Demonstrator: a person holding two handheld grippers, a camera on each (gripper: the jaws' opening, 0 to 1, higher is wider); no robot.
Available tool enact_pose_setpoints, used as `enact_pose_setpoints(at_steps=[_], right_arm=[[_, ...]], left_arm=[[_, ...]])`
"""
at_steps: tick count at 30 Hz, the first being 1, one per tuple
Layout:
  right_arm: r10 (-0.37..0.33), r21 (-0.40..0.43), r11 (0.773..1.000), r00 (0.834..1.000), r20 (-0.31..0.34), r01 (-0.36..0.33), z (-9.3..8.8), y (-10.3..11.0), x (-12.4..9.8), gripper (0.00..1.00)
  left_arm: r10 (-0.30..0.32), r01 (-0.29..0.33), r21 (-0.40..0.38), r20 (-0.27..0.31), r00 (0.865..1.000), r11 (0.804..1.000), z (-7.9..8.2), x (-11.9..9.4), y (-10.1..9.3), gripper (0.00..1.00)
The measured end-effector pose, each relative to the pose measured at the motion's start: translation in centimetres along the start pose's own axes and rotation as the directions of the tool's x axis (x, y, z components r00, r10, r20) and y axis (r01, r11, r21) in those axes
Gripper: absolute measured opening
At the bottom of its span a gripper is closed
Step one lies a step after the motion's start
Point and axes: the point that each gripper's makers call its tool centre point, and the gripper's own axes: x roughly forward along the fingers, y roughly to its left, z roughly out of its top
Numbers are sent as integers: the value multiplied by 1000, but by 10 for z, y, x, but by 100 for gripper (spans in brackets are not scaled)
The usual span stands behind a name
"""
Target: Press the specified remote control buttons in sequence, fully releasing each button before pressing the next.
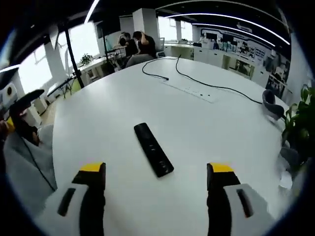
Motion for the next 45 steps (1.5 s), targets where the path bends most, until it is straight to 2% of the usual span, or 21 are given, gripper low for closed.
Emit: enact_pose_setpoints(at_steps=[2,18,28,36,45], right_arm=[[-20,3,1000,999,29,19,4,3,-7,100],[-78,23,997,990,119,75,6,33,-53,100],[-144,56,989,967,210,135,10,50,-97,100],[-194,83,980,953,232,179,-4,60,-126,100],[-266,156,960,933,241,233,-33,68,-160,100]], left_arm=[[-5,5,3,0,1000,1000,0,1,-1,100],[-16,17,32,-5,1000,999,0,2,-5,100],[-44,44,57,-14,999,997,-1,2,-13,100],[-66,70,112,-34,997,991,-4,2,-22,100],[-66,70,122,-38,997,990,-4,2,-21,100]])
